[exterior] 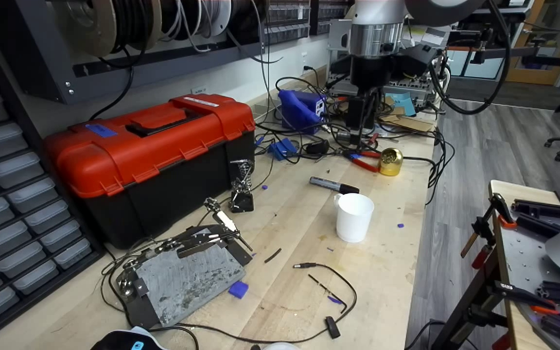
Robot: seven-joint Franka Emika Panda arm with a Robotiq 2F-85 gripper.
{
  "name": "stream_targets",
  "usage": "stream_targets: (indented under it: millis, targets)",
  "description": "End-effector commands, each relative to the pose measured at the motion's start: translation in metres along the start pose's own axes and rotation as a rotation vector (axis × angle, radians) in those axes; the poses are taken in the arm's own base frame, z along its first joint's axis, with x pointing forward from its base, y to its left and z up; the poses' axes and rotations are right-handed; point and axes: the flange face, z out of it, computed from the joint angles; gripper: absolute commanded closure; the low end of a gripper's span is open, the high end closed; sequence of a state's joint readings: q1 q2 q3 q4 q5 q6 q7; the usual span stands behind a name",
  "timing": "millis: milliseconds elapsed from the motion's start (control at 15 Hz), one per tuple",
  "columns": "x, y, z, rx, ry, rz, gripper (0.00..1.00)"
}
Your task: Put the black marker inside the white mug
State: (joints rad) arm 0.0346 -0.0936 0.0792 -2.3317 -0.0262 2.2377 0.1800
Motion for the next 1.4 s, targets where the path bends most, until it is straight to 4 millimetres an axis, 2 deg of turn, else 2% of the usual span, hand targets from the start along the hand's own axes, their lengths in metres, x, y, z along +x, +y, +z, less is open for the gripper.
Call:
stream_targets:
  millis: [0, 667, 1333]
  targets:
    - [-0.001, -0.002, 0.001, -0.015, 0.015, -0.010, 0.00]
    - [0.007, 0.006, 0.036, -0.008, 0.098, -0.069, 0.00]
    - [0.012, 0.042, 0.074, 0.009, 0.093, -0.015, 0.00]
